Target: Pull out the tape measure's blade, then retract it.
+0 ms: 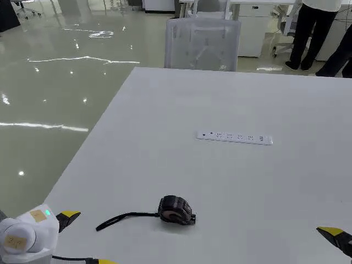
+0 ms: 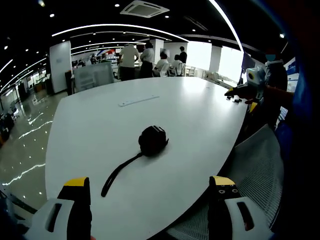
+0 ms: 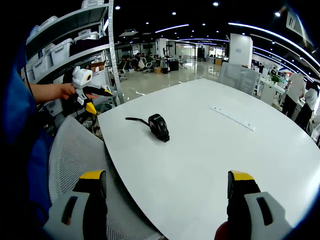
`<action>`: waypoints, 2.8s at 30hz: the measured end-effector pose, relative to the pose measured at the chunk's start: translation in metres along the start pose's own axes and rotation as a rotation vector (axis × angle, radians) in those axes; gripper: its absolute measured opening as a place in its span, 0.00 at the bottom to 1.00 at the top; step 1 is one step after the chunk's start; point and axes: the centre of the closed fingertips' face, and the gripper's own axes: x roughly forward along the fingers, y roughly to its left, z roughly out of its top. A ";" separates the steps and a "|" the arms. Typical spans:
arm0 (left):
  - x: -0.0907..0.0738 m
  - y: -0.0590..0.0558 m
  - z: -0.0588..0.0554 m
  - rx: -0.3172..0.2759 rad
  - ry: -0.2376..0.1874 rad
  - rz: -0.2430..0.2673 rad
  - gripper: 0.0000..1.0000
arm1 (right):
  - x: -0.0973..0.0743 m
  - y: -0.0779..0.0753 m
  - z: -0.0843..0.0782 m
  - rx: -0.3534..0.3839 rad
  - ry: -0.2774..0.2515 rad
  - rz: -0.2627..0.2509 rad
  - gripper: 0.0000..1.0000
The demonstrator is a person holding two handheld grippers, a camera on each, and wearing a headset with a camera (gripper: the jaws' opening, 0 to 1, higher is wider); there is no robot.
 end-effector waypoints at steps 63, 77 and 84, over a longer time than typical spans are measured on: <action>0.122 -0.022 0.039 0.181 0.028 -0.166 0.77 | 0.124 0.002 0.009 -0.140 0.072 0.215 0.73; 0.148 -0.023 0.037 0.349 0.086 -0.211 0.74 | 0.159 0.004 0.013 -0.194 0.065 0.260 0.66; 0.161 -0.028 0.035 0.408 0.114 -0.248 0.72 | 0.175 0.003 0.010 -0.205 0.063 0.277 0.63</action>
